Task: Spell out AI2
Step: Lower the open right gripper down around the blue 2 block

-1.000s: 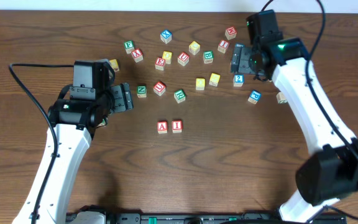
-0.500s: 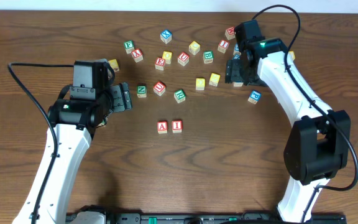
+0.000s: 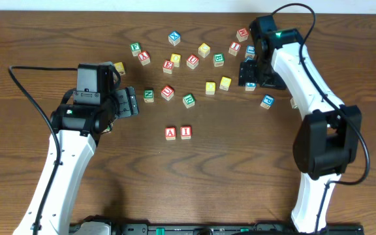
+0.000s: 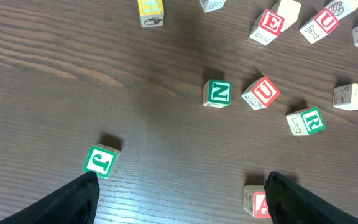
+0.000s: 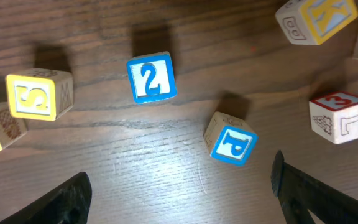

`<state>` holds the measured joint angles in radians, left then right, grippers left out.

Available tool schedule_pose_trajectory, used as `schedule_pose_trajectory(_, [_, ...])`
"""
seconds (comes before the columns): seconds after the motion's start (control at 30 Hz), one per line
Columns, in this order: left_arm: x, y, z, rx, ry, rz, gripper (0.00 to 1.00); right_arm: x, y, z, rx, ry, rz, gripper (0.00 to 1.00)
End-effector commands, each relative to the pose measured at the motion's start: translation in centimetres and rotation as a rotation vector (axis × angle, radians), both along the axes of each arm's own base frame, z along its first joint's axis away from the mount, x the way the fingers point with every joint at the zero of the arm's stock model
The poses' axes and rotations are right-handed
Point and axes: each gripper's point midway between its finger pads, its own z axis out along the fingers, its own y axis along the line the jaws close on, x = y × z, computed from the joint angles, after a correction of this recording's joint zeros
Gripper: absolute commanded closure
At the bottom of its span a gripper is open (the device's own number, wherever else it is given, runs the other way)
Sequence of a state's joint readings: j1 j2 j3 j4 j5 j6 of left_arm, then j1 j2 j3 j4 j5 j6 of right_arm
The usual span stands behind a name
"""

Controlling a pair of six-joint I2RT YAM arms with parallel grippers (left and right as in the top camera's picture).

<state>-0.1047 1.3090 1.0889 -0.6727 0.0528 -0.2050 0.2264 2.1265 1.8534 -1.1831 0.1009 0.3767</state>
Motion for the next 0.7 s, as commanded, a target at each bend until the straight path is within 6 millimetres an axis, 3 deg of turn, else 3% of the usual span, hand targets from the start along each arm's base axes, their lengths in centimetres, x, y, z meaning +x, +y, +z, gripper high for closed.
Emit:
schedule_pose_trajectory(0.0, [0.4,0.3,0.6,0.016,-0.017,0.001,0.16,0.9,0.2,-0.1,0.008,0.0,0.017,0.11])
schedule_pose_trajectory(0.33, [0.4,0.3,0.6,0.016,-0.017,0.001,0.16,1.2,0.9,-0.3,0.041,-0.006,0.045,0.11])
schedule_pose_trajectory(0.67, [0.4,0.3,0.6,0.016,-0.016,0.001,0.16,1.7,1.0,-2.8,0.034,0.021,0.053,0.11])
